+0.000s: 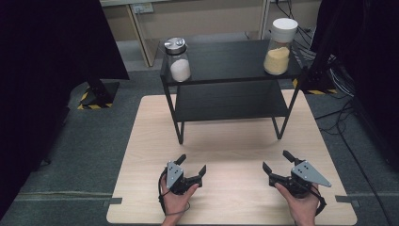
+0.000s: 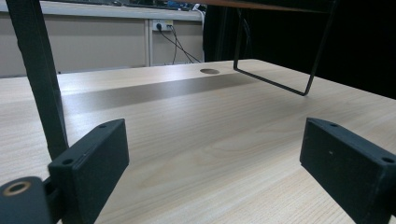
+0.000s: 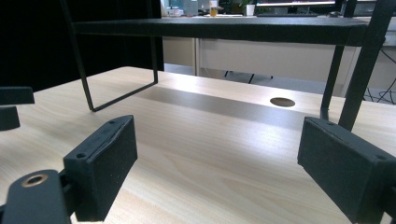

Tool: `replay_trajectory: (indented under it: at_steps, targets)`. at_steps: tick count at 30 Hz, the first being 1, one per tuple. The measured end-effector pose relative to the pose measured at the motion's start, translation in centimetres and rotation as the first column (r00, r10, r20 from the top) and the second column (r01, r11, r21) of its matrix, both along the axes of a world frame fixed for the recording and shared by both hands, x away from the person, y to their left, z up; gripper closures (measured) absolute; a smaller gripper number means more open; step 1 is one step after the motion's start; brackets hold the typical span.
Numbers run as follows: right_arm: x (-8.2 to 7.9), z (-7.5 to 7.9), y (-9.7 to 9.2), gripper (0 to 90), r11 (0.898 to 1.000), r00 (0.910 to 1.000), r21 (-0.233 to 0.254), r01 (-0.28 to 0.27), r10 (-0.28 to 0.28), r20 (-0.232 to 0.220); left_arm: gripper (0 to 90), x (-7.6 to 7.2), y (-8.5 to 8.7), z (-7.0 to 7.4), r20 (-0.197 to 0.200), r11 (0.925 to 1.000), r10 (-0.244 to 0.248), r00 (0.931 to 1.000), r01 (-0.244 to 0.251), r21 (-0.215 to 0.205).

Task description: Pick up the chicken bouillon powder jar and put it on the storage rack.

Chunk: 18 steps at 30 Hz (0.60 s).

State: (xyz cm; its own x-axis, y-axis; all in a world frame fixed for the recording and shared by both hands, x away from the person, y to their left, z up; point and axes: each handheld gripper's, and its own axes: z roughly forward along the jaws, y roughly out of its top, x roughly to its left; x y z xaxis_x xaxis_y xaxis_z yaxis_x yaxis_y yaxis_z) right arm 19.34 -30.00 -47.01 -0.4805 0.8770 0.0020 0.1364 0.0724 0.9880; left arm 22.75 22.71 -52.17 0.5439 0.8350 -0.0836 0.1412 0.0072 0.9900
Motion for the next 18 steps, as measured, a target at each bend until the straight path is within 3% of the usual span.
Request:
replay_trajectory:
  at_steps: [18]
  targets:
    - [-0.2, -1.4, 0.2, 12.2, 1.0, 0.9993, -0.019, 0.006, -0.006, -0.038, 7.3, 0.0, 0.0, 0.0, 0.002, 1.0, -0.002, 1.0, 0.002, 0.003]
